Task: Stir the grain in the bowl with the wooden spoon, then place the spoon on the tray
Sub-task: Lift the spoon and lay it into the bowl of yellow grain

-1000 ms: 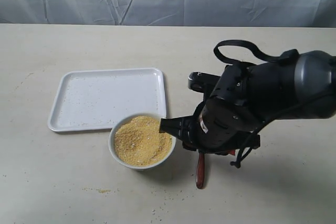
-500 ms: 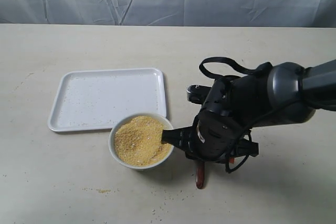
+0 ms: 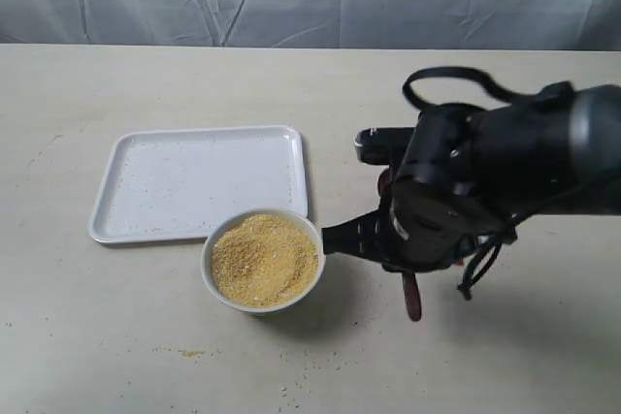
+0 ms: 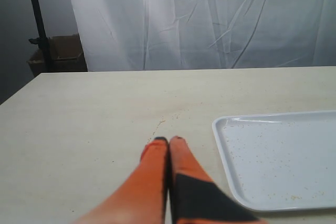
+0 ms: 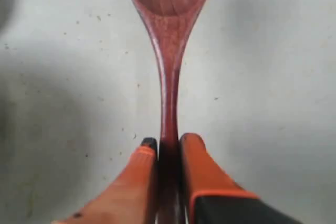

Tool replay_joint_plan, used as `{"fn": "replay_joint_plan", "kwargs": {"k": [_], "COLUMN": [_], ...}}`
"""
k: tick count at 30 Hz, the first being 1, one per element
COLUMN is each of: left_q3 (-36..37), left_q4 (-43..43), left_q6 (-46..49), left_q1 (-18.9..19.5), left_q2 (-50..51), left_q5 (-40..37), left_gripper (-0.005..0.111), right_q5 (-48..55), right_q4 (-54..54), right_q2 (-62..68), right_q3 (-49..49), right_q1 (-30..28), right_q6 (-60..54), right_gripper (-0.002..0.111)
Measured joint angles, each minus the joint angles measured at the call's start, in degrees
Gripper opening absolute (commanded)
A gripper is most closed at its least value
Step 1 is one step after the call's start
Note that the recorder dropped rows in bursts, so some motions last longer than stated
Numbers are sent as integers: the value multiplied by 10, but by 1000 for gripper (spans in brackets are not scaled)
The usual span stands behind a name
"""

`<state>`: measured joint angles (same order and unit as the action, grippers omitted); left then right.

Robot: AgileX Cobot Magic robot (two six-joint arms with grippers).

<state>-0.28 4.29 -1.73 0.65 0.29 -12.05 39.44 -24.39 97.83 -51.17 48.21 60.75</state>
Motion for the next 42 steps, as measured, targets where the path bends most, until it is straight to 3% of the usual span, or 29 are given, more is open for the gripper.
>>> {"fn": "replay_joint_plan", "kwargs": {"k": [3,6,10,16,20,32,34,36,42], "left_q3": [0,0,0,0,0,0,0,0,0], "left_q4": [0,0,0,0,0,0,0,0,0], "left_q6": [0,0,0,0,0,0,0,0,0], "left_q1": [0,0,0,0,0,0,0,0,0], "left_q2": [0,0,0,0,0,0,0,0,0], "left_q5": [0,0,0,0,0,0,0,0,0], "left_gripper": [0,0,0,0,0,0,0,0,0], "right_q5": [51,119,114,124,110,67,63,62,58], "right_q4": [-1,86,244,263,263,227,219,185,126], "right_q2": [-49,-74,-52,23,29,58,58,58,58], "right_q3": [-25,-106,-157,-158,-158,-159,-159,-159,-159], "right_q1": [0,0,0,0,0,0,0,0,0], "right_q6": [-113,-409,-724,-923,-989,-1010,-1022,-1028,-1055], "right_gripper": [0,0,0,1,0,1,7,28,28]}}
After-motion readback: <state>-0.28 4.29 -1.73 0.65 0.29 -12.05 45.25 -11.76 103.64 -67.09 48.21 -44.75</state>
